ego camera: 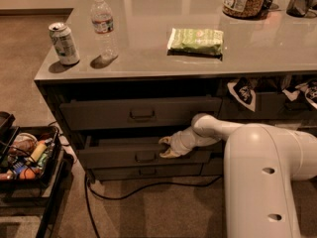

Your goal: Open middle drawer

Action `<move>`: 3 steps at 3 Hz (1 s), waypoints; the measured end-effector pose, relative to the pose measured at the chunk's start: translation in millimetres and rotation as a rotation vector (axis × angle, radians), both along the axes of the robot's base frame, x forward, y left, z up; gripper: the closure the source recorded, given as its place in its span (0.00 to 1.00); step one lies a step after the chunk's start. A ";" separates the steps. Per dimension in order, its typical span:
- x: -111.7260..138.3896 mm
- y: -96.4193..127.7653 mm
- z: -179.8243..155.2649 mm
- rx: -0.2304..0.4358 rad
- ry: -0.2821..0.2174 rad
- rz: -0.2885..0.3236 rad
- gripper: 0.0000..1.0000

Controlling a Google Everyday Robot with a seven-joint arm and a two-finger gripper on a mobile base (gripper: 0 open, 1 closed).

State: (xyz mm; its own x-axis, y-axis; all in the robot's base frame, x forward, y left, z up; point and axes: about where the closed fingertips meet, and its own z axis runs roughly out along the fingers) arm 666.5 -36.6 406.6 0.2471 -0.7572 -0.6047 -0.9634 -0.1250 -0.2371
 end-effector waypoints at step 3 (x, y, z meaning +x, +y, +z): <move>-36.1 2.8 6.7 0.003 0.090 0.057 1.00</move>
Offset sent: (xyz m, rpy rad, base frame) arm -0.1223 0.0089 0.0256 0.0332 0.2832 0.1776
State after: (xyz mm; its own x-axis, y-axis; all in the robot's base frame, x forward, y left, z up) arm 630.4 -33.8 413.3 0.2345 -0.7413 -0.6289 -0.9721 -0.1797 -0.1507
